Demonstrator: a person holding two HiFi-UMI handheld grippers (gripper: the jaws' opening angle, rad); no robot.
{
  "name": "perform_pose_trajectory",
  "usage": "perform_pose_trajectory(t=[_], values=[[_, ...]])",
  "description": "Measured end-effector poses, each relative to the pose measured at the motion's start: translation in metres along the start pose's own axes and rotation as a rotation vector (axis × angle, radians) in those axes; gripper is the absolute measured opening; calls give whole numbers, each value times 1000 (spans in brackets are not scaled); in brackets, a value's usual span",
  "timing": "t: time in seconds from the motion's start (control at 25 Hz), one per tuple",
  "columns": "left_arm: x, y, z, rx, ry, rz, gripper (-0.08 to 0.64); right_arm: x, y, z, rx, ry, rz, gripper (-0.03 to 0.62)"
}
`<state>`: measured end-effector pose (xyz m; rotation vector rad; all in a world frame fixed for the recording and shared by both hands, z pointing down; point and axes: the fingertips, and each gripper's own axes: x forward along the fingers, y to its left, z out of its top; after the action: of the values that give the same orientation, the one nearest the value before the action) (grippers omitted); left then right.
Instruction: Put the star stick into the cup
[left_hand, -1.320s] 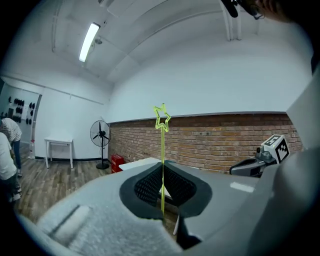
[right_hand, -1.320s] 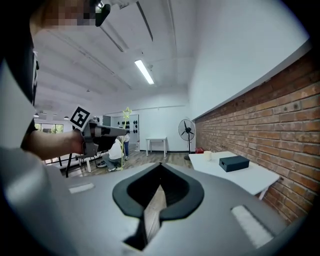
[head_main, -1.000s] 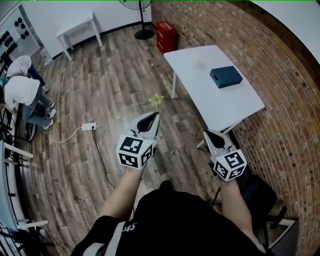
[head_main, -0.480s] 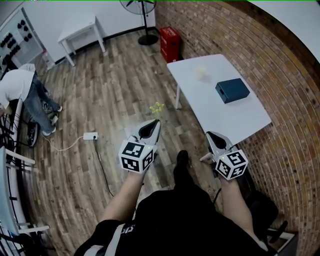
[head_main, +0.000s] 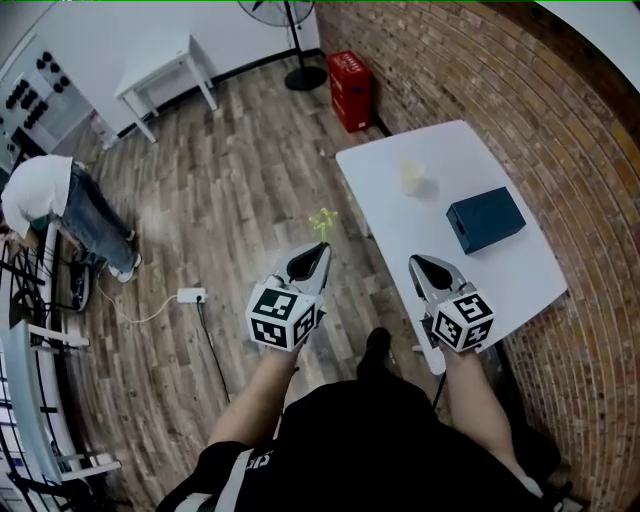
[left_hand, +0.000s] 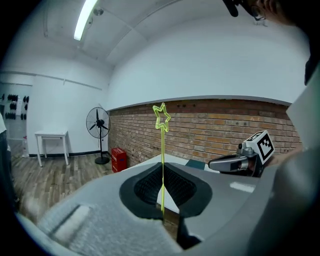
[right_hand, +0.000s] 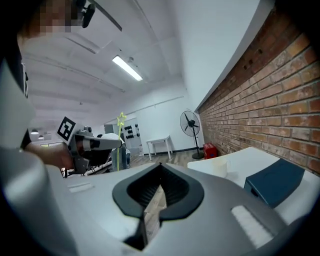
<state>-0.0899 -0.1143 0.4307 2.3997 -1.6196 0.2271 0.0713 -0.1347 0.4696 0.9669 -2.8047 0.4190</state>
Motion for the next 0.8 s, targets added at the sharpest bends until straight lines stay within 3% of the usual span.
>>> perform_pose_trajectory(t=[0.28, 0.52, 0.8], values=[[107, 22, 35, 43, 33, -56, 9, 51, -90, 29, 25, 4, -39, 0], [158, 45, 26, 6, 64, -112, 9, 77, -119, 17, 56, 52, -89, 0], [201, 80, 45, -9, 44, -215, 9, 118, -140, 32, 63, 81, -181, 0]])
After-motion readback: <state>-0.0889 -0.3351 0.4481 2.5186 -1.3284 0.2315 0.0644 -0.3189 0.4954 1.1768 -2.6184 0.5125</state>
